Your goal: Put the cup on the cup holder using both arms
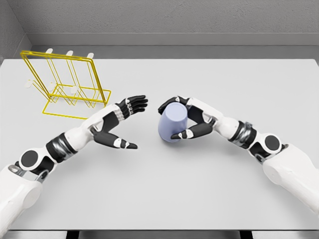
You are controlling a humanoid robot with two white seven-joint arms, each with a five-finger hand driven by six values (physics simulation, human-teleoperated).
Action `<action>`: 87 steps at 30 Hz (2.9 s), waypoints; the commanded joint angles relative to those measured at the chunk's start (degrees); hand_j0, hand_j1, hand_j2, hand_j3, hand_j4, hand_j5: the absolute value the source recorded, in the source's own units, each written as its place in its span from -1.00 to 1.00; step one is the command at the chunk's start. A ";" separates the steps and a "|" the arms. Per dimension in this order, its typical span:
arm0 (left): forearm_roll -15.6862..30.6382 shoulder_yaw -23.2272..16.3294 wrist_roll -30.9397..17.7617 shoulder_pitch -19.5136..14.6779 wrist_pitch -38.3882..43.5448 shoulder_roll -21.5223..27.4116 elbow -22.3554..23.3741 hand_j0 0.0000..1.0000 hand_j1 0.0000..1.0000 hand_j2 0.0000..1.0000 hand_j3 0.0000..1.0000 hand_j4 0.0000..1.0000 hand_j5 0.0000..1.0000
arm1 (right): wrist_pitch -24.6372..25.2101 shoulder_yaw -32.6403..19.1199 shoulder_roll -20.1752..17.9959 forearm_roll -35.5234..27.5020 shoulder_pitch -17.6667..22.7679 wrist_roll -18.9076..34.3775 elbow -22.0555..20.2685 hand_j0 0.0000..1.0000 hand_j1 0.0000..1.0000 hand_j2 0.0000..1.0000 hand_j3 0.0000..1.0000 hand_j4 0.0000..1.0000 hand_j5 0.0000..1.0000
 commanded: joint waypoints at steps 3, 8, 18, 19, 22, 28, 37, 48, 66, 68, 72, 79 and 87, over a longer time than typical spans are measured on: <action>0.34 0.29 -0.01 -0.09 0.37 -0.16 1.06 1.00 1.00 1.00 1.00 1.00 1.00 | 0.10 1.05 1.79 -0.20 -0.09 -0.01 3.72 0.23 0.23 0.23 0.23 0.23 0.23; 0.34 0.29 -0.01 0.00 0.37 -0.25 1.32 1.00 1.00 1.00 1.00 1.00 1.00 | 0.10 1.67 3.46 1.91 -0.36 -0.01 6.09 0.25 0.25 0.25 0.25 0.25 0.25; 0.34 0.29 0.08 -0.09 0.28 -1.04 2.55 1.00 1.00 1.00 1.00 1.00 1.00 | 0.62 2.37 4.87 2.88 -0.53 -0.01 6.09 0.25 0.25 0.25 0.25 0.25 0.25; 0.34 0.29 0.08 -0.09 0.28 -1.12 3.17 1.00 1.00 1.00 1.00 1.00 1.00 | 0.62 2.46 4.96 2.88 -0.53 -0.01 6.09 0.25 0.25 0.25 0.25 0.25 0.25; 0.42 0.38 0.17 -0.18 0.28 -1.12 4.31 1.00 1.00 1.00 1.00 1.00 1.00 | 0.62 2.55 5.57 2.97 -0.53 -0.01 6.09 0.28 0.28 0.28 0.28 0.28 0.28; 0.34 1.26 0.17 -0.09 0.28 -1.65 6.77 1.00 1.00 1.00 1.00 1.00 1.00 | 1.06 2.55 5.66 4.20 -0.97 -0.01 6.79 0.60 0.60 0.60 0.60 0.60 0.60; -2.65 1.26 0.17 0.26 0.02 -3.59 7.13 1.00 1.00 1.00 1.00 1.00 1.00 | 2.12 2.37 5.66 6.57 -1.41 -0.01 7.76 1.00 1.00 1.00 1.00 1.00 1.00; -2.65 1.26 0.08 0.26 0.11 -3.59 7.56 1.00 1.00 1.00 1.00 1.00 1.00 | 2.03 2.37 4.96 7.62 -2.02 -0.01 7.76 1.00 1.00 1.00 1.00 1.00 1.00; -4.85 1.34 0.08 -0.09 -0.07 -6.31 8.80 1.00 1.00 1.00 1.00 1.00 1.00 | 1.15 1.84 -6.47 9.56 -4.05 -0.01 7.06 1.00 1.00 1.00 1.00 1.00 1.00; -4.85 1.52 0.08 -0.26 -0.07 -7.45 10.03 1.00 1.00 1.00 1.00 1.00 1.00 | -0.27 1.93 -11.65 9.65 -6.77 -0.01 6.09 1.00 1.00 1.00 1.00 1.00 1.00; -4.85 1.52 0.08 -0.26 -0.33 -9.38 10.90 1.00 1.00 1.00 1.00 1.00 1.00 | -0.27 2.37 -20.35 9.65 -8.44 -0.01 5.21 1.00 1.00 1.00 1.00 1.00 1.00; -4.76 2.40 0.17 -0.18 -0.16 -11.76 12.93 1.00 1.00 1.00 1.00 1.00 1.00 | -0.27 1.40 -27.39 9.65 -9.58 -0.01 5.74 1.00 1.00 1.00 1.00 1.00 1.00; -8.98 1.78 -0.09 -0.09 -0.77 -11.85 13.01 1.00 1.00 1.00 1.00 1.00 1.00 | -0.27 0.96 -26.16 22.30 -15.21 -0.01 5.30 1.00 1.00 1.00 1.00 1.00 1.00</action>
